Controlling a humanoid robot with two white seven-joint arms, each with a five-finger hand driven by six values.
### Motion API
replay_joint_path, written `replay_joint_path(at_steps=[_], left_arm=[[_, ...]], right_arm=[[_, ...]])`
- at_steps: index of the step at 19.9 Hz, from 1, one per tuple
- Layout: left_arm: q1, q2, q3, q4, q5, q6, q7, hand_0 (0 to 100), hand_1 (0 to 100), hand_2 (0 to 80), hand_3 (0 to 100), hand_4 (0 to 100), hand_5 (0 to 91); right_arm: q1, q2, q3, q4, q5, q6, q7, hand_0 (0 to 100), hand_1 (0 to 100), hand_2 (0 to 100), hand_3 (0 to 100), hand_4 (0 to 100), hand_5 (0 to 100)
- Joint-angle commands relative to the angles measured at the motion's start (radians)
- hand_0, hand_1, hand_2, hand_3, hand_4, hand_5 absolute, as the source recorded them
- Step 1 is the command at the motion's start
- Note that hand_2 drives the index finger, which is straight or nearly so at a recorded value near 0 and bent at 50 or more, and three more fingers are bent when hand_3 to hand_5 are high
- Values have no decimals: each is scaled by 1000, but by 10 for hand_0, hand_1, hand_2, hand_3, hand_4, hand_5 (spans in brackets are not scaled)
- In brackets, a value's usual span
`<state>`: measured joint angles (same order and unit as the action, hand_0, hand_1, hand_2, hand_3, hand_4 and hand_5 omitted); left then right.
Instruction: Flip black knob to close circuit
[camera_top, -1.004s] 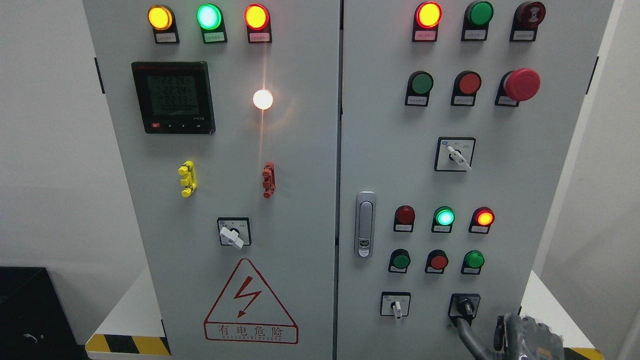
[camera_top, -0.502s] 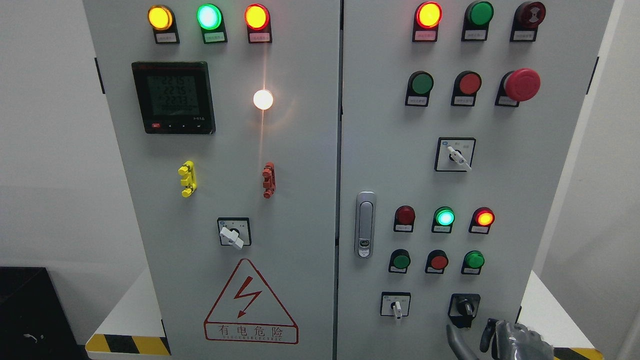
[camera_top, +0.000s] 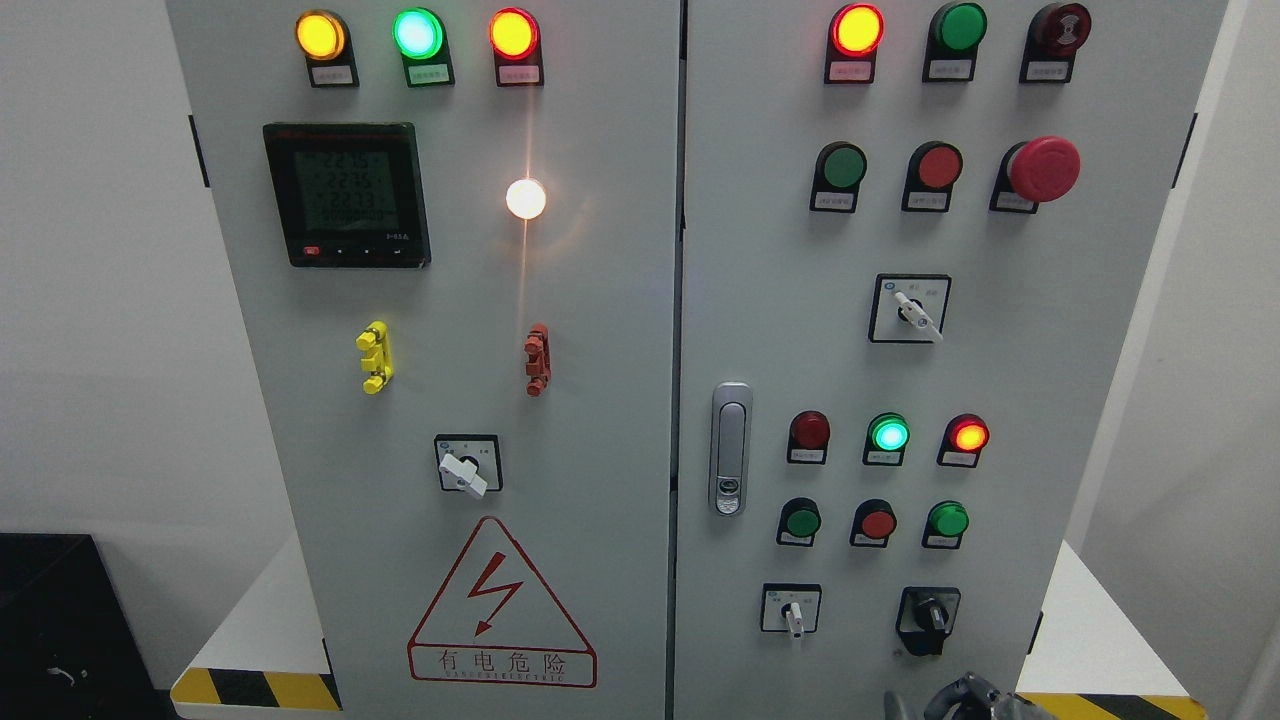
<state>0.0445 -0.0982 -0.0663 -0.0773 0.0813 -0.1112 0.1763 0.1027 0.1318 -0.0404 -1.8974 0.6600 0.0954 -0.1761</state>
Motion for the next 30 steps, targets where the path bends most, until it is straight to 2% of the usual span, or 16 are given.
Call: replay_joint_path(at_steps=[1, 4, 6, 8, 11, 13, 16, 18, 20, 23, 30], left_arm=[[0, 0, 0, 1, 0, -1, 0, 120, 556, 0, 0, 0, 0], [0, 0, -1, 1, 0, -1, -1, 120, 556, 0, 0, 0, 0], [0, 0, -1, 1, 0, -1, -1, 120, 556, 0, 0, 0, 0], [0, 0, 0, 1, 0, -1, -1, 120, 556, 0, 0, 0, 0], [0, 0, -1, 1, 0, -1, -1, 120, 556, 0, 0, 0, 0], [0, 0, -1, -1, 0, -1, -1, 120, 556, 0, 0, 0, 0], [0, 0, 0, 1, 0, -1, -1, 120, 556, 0, 0, 0, 0], [0, 0, 0, -1, 0, -1, -1, 120, 556, 0, 0, 0, 0], [0, 0, 0, 1, 0, -1, -1, 120, 556, 0, 0, 0, 0], [0, 0, 0, 1, 0, -1, 0, 120, 556, 0, 0, 0, 0], [0, 0, 0, -1, 0, -1, -1, 120, 556, 0, 0, 0, 0]], right_arm=[[127, -5, 42, -161, -359, -2, -20, 0, 79, 397, 581, 582, 529], [182, -9, 50, -193, -515, -6, -51, 0, 71, 356, 537, 538, 482], [215, -9, 51, -193, -562, -55, -65, 0, 68, 334, 516, 507, 448], [253, -12, 53, -193, -592, -104, -62, 0, 70, 318, 504, 492, 418], [293, -17, 56, -193, -640, -152, -34, 0, 63, 279, 457, 423, 334], [325, -18, 56, -195, -675, -172, 18, 0, 46, 242, 403, 362, 258], [373, -28, 56, -195, -700, -238, 96, 0, 18, 158, 292, 233, 134], [380, -29, 56, -195, -712, -241, 125, 0, 5, 109, 221, 159, 54], [380, -29, 53, -195, -720, -241, 132, 0, 0, 74, 153, 87, 0], [380, -29, 48, -195, -723, -241, 162, 0, 0, 35, 76, 0, 0], [379, -29, 47, -195, -723, -240, 172, 0, 0, 0, 14, 0, 0]])
